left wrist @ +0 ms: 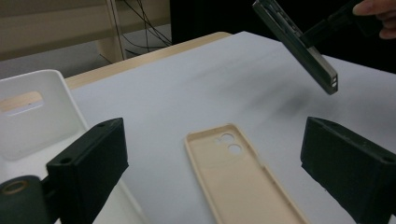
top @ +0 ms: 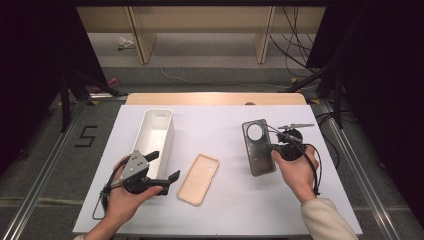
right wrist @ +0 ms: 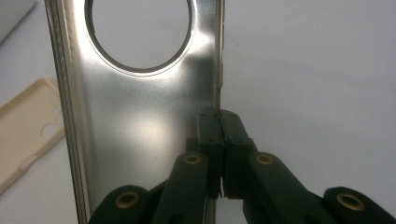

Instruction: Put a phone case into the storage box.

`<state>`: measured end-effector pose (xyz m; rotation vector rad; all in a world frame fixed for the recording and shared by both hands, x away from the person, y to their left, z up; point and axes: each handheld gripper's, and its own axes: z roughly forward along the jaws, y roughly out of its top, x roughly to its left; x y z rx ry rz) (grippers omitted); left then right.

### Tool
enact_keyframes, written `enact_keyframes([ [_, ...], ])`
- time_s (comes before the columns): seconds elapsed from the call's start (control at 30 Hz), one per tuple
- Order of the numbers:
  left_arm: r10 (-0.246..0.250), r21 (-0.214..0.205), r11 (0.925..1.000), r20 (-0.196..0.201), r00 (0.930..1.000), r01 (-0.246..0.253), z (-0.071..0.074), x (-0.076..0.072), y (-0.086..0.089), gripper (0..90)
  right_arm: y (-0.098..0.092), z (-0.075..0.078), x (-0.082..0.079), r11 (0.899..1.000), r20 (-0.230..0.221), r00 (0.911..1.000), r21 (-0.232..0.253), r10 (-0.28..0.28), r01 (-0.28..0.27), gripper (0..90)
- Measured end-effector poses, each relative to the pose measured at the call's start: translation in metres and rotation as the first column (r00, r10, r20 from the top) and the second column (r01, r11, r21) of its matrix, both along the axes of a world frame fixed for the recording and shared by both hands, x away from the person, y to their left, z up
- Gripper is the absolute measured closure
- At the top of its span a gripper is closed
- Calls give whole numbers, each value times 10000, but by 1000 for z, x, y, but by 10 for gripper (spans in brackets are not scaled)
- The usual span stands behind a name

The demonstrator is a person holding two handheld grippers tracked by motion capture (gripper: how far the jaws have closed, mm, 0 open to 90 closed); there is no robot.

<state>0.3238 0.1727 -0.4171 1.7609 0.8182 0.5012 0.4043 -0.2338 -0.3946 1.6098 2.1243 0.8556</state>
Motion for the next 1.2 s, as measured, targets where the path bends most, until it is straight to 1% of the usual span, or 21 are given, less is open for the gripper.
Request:
enact_keyframes([
  [0.13,70,-87,9999,-86,9999,-71,9,6,-12,101,11,2,-4,9997,248,9995,141,189,-193,890],
  [0.2,121,-56,9999,-219,9997,-122,15,11,-21,122,16,2,-6,9996,320,9992,140,249,-254,890],
  [0.23,110,-110,9999,-257,9996,-113,18,14,-27,133,19,2,-7,9994,366,9988,157,309,-315,890],
  [0.27,62,-101,9999,-268,9996,-64,20,16,-31,148,22,3,-8,9992,414,9985,161,350,-357,890],
  [0.4,-193,-139,9997,-403,9990,188,32,26,-56,169,29,4,-10,9991,577,9975,132,403,-412,890],
  [0.5,-268,-153,9995,-523,9983,260,40,35,-72,199,34,4,-11,9990,613,9972,119,426,-434,889],
  [0.53,-306,-181,9994,-546,9980,296,43,39,-77,210,35,4,-12,9988,652,9968,111,467,-476,890],
  [0.57,-320,-315,9990,-588,9978,302,45,42,-82,223,37,4,-12,9989,643,9969,105,455,-463,890],
  [0.67,-365,-356,9988,-817,9960,337,52,53,-95,252,41,4,-13,9986,730,9960,86,514,-522,890],
  [0.77,-382,-548,9980,-1224,9918,317,53,65,-107,289,45,5,-14,9984,817,9951,70,555,-563,890],
  [0.87,-162,-511,9987,-1549,9878,83,50,77,-117,332,49,5,-15,9981,861,9944,17,609,-613,890],
  [0.93,-90,-526,9986,-1705,9853,0,49,83,-121,359,51,5,-15,9979,900,9938,3,646,-648,890],
  [1.03,-65,-535,9986,-1904,9817,-38,47,88,-127,415,53,5,-15,9978,951,9932,-31,670,-670,890],
  [1.07,-39,-511,9987,-2041,9789,-66,46,90,-128,429,53,6,-16,9977,969,9930,-32,674,-674,890],
  [1.13,-30,-629,9980,-2168,9762,-108,44,92,-129,466,54,6,-16,9978,1023,9925,-47,666,-665,890],
  [1.2,-14,-723,9973,-2222,9750,-151,44,93,-130,513,54,7,-16,9978,1071,9921,-98,658,-652,890],
])
